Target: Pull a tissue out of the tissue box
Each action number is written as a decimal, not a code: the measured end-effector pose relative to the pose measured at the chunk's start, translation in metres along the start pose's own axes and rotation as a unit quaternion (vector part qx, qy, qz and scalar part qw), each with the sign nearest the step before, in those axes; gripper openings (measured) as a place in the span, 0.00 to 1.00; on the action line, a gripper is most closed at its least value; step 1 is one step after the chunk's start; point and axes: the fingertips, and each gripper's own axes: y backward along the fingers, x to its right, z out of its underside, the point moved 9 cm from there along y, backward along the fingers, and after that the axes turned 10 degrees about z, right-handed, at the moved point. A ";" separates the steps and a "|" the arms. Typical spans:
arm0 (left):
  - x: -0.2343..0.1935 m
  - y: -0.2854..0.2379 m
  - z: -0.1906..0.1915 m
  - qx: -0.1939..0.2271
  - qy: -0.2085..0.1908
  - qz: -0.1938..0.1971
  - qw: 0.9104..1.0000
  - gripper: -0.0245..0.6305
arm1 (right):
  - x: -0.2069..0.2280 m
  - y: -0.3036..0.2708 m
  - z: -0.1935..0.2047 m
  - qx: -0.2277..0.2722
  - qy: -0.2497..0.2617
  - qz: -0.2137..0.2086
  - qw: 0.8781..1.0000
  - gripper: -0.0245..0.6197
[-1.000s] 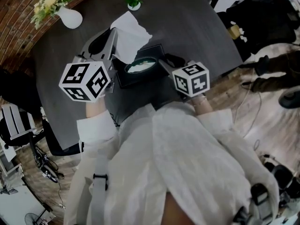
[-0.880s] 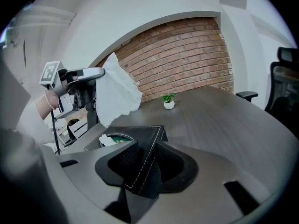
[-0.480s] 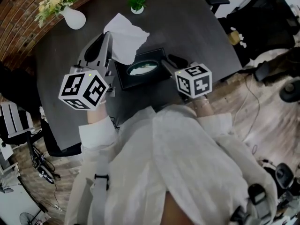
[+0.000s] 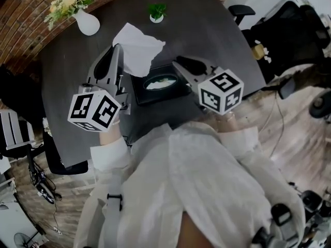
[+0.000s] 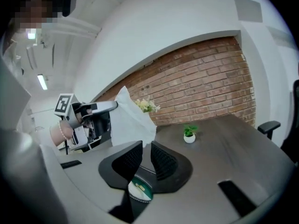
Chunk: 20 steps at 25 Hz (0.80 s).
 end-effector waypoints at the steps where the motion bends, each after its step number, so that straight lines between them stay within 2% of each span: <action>1: 0.000 0.002 0.000 0.004 0.001 0.000 1.000 0.05 | -0.003 0.001 -0.008 0.012 0.006 -0.008 1.000 0.12; 6: 0.001 0.009 -0.005 0.028 0.016 -0.008 0.999 0.05 | -0.016 0.003 -0.044 0.057 0.025 -0.030 0.998 0.07; 13: 0.004 0.022 -0.004 0.053 0.017 -0.019 0.998 0.05 | -0.034 0.008 -0.070 0.114 0.048 -0.051 0.991 0.05; 20: 0.010 0.032 0.006 0.036 0.014 -0.014 0.999 0.05 | -0.046 0.001 -0.067 0.112 0.047 -0.068 0.990 0.05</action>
